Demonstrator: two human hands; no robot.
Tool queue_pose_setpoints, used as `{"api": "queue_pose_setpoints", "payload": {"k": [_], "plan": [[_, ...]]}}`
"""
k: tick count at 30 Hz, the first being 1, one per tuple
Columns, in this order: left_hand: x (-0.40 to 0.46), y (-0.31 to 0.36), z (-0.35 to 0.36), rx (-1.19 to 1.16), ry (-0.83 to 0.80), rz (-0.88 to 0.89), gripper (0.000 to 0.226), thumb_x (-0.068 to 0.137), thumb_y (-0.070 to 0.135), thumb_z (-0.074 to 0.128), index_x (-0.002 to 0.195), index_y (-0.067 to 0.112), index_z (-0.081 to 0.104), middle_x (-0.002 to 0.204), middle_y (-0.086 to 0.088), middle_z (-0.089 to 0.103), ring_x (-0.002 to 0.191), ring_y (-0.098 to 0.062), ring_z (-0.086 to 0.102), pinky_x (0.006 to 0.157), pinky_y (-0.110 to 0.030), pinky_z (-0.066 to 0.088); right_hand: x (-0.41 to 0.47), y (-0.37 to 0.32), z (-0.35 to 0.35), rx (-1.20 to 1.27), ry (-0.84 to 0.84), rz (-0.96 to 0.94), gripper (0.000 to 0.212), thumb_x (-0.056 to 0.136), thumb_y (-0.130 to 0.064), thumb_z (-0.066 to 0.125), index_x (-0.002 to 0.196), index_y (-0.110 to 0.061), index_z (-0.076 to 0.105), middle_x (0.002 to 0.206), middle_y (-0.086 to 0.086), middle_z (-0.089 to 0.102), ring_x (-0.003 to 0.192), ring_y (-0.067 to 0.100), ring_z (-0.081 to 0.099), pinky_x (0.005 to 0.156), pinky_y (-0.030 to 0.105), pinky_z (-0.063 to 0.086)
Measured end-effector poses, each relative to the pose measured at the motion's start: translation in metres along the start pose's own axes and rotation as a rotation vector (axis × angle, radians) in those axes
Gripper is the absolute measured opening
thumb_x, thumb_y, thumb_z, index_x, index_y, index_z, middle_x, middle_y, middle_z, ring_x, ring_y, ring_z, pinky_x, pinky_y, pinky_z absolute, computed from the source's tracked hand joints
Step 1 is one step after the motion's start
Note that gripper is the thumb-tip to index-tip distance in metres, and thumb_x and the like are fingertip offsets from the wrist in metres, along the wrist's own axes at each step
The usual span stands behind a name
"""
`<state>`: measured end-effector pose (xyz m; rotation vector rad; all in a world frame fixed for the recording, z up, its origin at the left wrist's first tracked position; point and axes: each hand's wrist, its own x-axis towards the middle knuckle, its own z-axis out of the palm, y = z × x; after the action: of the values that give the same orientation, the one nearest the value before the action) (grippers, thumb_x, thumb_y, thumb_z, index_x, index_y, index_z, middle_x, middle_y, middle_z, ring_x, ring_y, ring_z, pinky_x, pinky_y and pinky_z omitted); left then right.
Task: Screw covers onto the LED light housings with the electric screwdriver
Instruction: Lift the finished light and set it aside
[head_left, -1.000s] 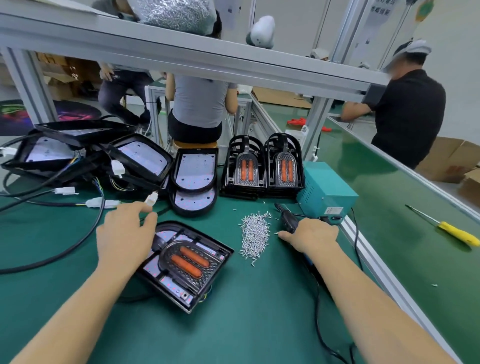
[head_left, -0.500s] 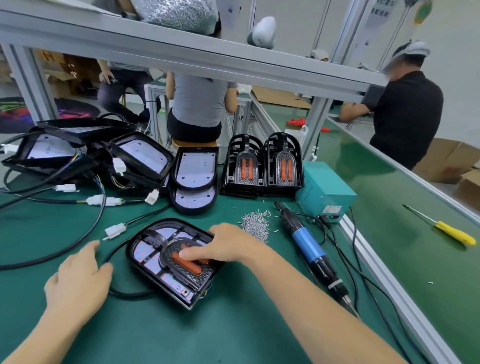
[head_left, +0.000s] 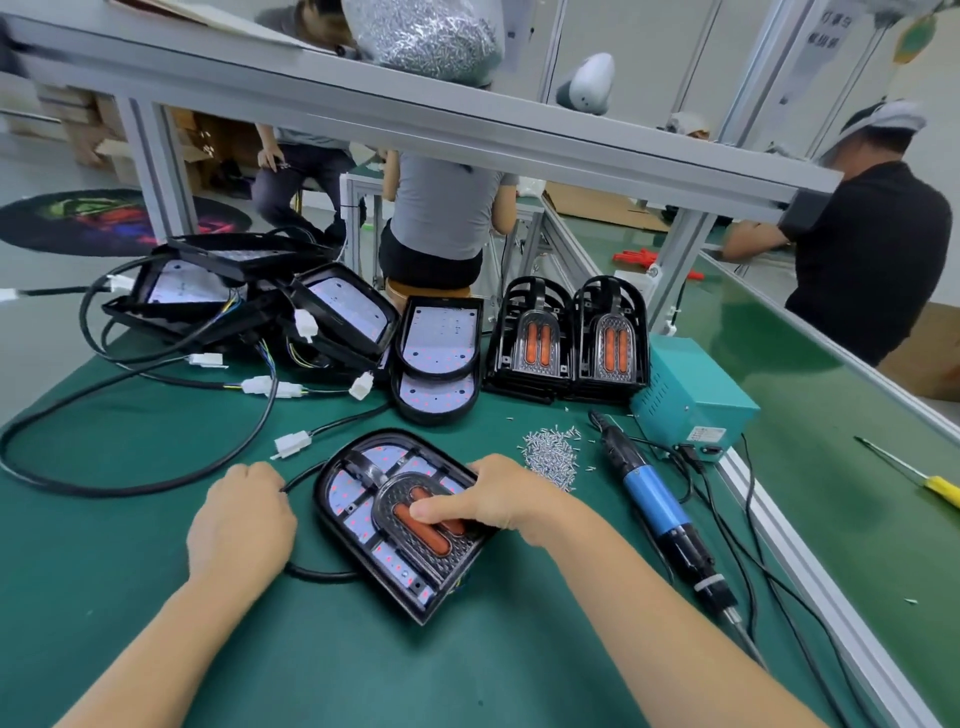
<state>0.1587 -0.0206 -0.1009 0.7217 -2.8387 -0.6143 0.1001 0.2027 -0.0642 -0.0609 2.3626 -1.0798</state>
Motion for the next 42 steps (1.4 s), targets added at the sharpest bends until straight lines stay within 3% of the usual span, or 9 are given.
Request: {"api": "queue_pose_setpoints", "payload": {"k": [6,12,16,19,23,27,31,36,42], "plan": [[-0.002,0.009,0.0,-1.122,-0.121,-0.158,0.029,0.093,-0.004,0.039,0.113,0.009,0.055,0.076,-0.006,0.06,0.061,-0.019,0.05,0.058,-0.029,0.039,-0.012,0.015,0.001,0.277,-0.034,-0.126,0.032,0.067,-0.028,0.09,0.089,-0.016,0.07,0.072,-0.009,0.073,0.061,0.004,0.065,0.06,0.014,0.049],[-0.015,0.022,-0.006,-1.689,-0.334,-0.14,0.025,0.093,0.031,0.049,0.116,0.027,0.059,0.107,0.0,0.071,0.084,-0.013,0.067,0.08,-0.035,0.049,-0.023,0.022,0.005,0.535,0.124,-0.181,0.039,0.069,-0.019,0.09,0.101,-0.012,0.068,0.087,-0.004,0.076,0.072,0.007,0.069,0.066,0.018,0.051],[-0.03,0.038,-0.004,-1.707,-0.471,0.11,0.05,0.081,0.024,0.058,0.13,0.027,0.053,0.118,0.0,0.068,0.096,-0.015,0.067,0.083,-0.04,0.053,-0.031,0.009,0.022,0.566,0.296,-0.266,0.043,0.062,-0.029,0.089,0.095,-0.013,0.068,0.081,-0.004,0.075,0.067,0.009,0.066,0.067,0.025,0.053],[-0.035,0.047,-0.002,-1.704,-0.409,0.06,0.048,0.072,0.01,0.065,0.12,0.009,0.059,0.109,-0.012,0.071,0.093,-0.024,0.069,0.075,-0.037,0.059,-0.04,0.0,0.035,0.449,0.398,-0.346,0.045,0.062,-0.035,0.089,0.095,-0.019,0.063,0.087,-0.005,0.074,0.077,0.009,0.069,0.075,0.027,0.056],[-0.024,0.039,-0.002,-1.698,-0.416,-0.056,0.036,0.069,0.011,0.065,0.105,0.006,0.068,0.098,-0.017,0.072,0.08,-0.026,0.071,0.068,-0.038,0.06,-0.05,-0.004,0.041,0.359,0.245,-0.488,0.033,0.077,-0.038,0.078,0.1,-0.025,0.058,0.088,-0.016,0.068,0.076,-0.001,0.061,0.071,0.011,0.045],[-0.008,0.026,-0.01,-1.767,-0.503,-0.019,0.026,0.072,0.012,0.058,0.091,0.012,0.075,0.088,-0.011,0.073,0.072,-0.021,0.071,0.066,-0.035,0.06,-0.047,-0.015,0.026,0.46,0.261,-0.568,0.048,0.076,-0.067,0.05,0.102,-0.028,0.061,0.091,-0.016,0.063,0.089,0.009,0.058,0.086,0.022,0.047],[-0.003,0.029,-0.015,-1.728,-0.564,0.012,0.022,0.072,0.009,0.058,0.082,0.011,0.077,0.077,-0.011,0.073,0.062,-0.02,0.07,0.058,-0.033,0.058,-0.038,-0.029,0.0,0.651,0.208,-0.442,0.047,0.082,-0.07,0.055,0.111,-0.034,0.058,0.119,-0.011,0.064,0.115,0.012,0.058,0.105,0.036,0.043],[-0.006,0.049,-0.015,-1.659,-0.587,-0.06,0.028,0.071,0.012,0.065,0.097,0.003,0.069,0.087,-0.02,0.072,0.066,-0.029,0.07,0.056,-0.039,0.057,-0.035,-0.019,0.013,0.708,-0.144,-0.43,0.054,0.081,-0.031,0.071,0.131,-0.023,0.053,0.132,0.008,0.063,0.116,0.023,0.062,0.1,0.043,0.051],[-0.01,0.07,-0.018,-1.599,-0.613,-0.042,0.035,0.07,0.013,0.069,0.103,0.0,0.066,0.091,-0.023,0.072,0.067,-0.03,0.071,0.055,-0.038,0.057,-0.041,0.002,0.013,0.856,0.012,-0.486,0.056,0.085,-0.003,0.068,0.135,-0.02,0.05,0.116,0.01,0.07,0.098,0.024,0.066,0.089,0.042,0.055]]}}
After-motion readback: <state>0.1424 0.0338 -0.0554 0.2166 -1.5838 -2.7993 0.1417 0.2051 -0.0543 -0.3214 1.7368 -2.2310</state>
